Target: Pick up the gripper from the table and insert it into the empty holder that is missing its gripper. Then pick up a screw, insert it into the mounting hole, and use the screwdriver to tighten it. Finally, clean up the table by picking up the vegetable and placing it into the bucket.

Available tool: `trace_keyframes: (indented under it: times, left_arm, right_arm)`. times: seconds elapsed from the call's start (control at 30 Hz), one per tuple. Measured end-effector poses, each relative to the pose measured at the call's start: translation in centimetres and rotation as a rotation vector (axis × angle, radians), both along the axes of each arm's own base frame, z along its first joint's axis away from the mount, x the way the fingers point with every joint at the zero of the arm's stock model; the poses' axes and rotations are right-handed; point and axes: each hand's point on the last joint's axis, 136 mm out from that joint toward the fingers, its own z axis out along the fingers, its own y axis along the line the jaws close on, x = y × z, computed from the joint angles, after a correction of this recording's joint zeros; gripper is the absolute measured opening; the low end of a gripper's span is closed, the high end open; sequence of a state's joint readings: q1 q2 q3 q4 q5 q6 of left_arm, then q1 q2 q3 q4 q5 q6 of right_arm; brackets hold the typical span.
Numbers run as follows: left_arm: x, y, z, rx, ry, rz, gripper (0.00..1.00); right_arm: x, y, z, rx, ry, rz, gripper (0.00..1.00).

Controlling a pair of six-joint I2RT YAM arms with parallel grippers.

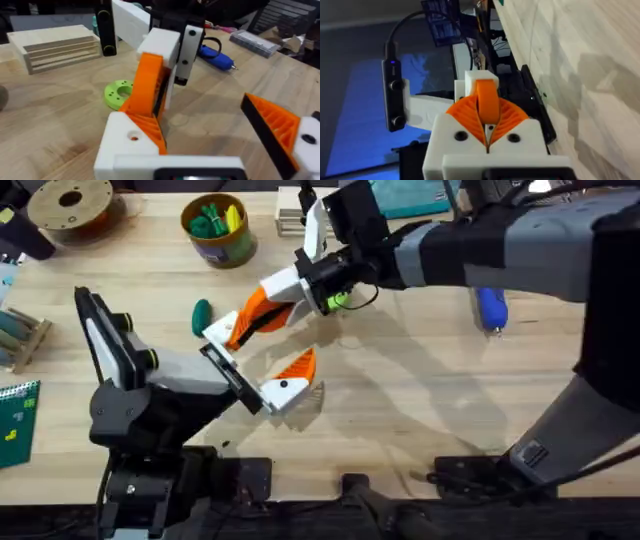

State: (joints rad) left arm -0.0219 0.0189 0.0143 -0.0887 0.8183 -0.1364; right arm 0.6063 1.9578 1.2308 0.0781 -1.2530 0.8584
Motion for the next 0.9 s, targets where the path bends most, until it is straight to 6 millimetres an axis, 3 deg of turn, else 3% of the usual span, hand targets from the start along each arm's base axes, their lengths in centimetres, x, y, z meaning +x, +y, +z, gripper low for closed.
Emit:
trace_keyframes:
  times: [0.2,0.9]
  left_arm:
    - [-0.5,-0.4,0.0,-0.004,0.002,-0.034,0.985]
    - [0.2,0.1,0.0,-0.003,0.003,0.013,0.986]
  right_arm:
    - [-0.5,-0.9,0.3,-0.053,0.011,-0.021,0.006]
    - [-0.9,0.2,0.6,-0.053,-0.203,-0.142,0.006]
